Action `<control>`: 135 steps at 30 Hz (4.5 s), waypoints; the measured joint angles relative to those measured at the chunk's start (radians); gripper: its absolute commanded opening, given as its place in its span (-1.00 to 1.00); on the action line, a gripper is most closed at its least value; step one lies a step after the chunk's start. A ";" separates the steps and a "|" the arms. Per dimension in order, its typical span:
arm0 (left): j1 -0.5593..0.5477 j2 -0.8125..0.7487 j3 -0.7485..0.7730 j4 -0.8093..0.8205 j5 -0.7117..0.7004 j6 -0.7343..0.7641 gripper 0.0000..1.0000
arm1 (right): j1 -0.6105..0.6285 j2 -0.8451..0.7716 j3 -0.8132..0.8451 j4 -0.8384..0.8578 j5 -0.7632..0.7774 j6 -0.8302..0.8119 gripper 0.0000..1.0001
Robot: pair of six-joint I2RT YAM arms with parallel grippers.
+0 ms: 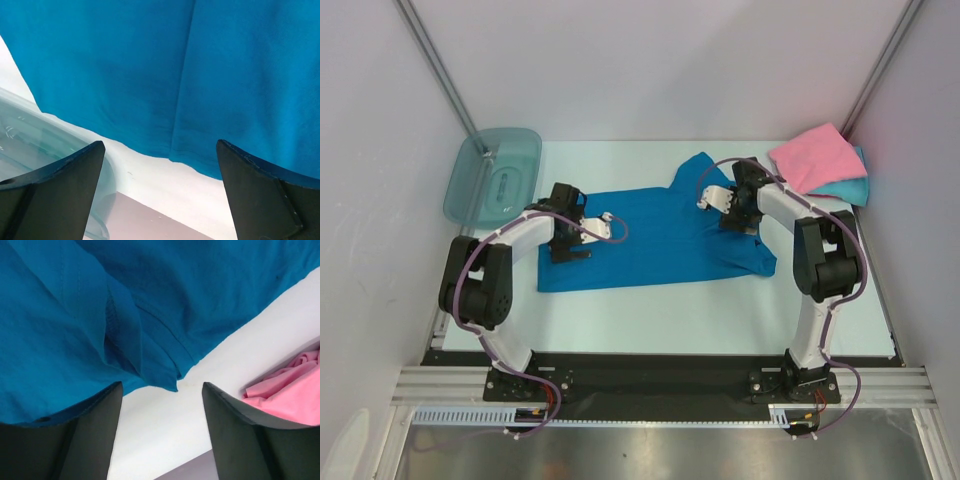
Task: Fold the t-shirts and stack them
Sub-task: Fold the tshirt
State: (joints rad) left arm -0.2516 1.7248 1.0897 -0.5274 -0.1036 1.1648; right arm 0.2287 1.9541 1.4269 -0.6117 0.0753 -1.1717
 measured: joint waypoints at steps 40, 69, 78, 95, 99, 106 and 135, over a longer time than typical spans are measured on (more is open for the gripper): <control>-0.023 0.011 -0.002 0.033 -0.010 -0.024 1.00 | 0.079 0.034 0.054 0.279 0.107 0.008 -1.00; -0.035 0.024 -0.002 0.049 -0.034 -0.025 0.99 | 0.138 0.114 0.341 0.084 0.053 0.211 0.08; -0.035 0.021 -0.005 0.106 -0.115 -0.091 0.99 | 0.266 0.265 0.447 -0.120 -0.071 0.380 0.03; -0.034 -0.033 -0.101 0.154 -0.132 -0.092 1.00 | 0.275 0.293 0.392 -0.178 -0.023 0.463 -0.13; -0.034 -0.033 -0.101 0.159 -0.131 -0.092 1.00 | 0.271 0.290 0.385 -0.173 -0.003 0.460 -0.21; -0.034 -0.032 -0.100 0.161 -0.129 -0.092 1.00 | 0.257 0.257 0.346 -0.169 0.025 0.438 -0.83; -0.034 0.008 -0.064 0.174 -0.130 -0.084 0.99 | 0.185 0.115 0.279 -0.199 0.014 0.474 -0.03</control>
State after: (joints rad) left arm -0.2859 1.7329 1.0256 -0.3538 -0.2333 1.0809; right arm 0.4133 2.0693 1.7061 -0.8108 0.0898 -0.6979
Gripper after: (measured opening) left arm 0.996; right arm 0.462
